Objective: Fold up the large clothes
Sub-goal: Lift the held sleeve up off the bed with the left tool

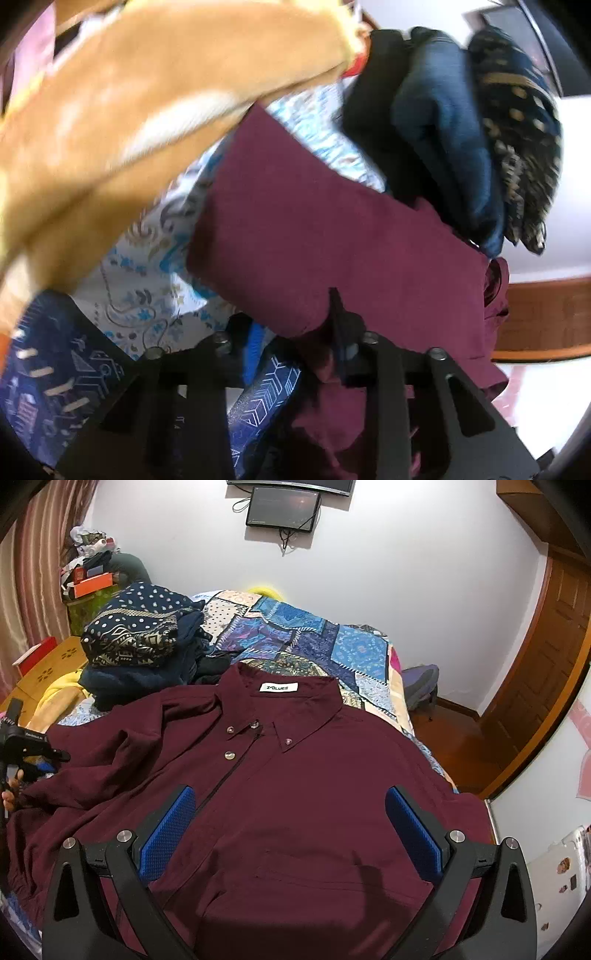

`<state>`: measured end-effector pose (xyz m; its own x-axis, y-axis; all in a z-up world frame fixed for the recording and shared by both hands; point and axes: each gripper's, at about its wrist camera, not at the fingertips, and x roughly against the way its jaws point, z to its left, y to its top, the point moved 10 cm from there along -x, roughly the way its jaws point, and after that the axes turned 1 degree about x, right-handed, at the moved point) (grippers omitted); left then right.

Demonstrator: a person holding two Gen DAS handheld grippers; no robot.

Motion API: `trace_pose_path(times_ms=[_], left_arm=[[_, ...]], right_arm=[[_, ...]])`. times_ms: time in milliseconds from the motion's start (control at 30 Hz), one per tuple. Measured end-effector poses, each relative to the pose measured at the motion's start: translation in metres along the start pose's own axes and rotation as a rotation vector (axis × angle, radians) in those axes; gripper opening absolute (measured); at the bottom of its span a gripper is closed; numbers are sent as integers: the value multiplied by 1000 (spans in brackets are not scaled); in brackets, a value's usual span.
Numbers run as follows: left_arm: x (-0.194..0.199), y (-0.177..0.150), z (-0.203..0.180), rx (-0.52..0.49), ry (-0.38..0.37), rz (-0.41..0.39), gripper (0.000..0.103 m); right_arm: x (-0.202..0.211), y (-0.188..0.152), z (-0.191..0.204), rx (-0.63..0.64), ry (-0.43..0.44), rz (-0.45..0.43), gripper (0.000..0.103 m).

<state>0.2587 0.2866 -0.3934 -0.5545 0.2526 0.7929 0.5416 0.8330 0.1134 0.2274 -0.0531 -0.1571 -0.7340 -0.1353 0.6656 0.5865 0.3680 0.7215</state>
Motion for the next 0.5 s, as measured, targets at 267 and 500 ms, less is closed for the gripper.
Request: trace_pose_path(times_ms=[267,500], left_arm=[[65,0,-93,-298,81,-216,19],[138,-23,-217,-588,-53,-360,18]], right_arm=[[1,1,-7,-40,34,-9,102],[9,4,-26,-92,37,-46,102]])
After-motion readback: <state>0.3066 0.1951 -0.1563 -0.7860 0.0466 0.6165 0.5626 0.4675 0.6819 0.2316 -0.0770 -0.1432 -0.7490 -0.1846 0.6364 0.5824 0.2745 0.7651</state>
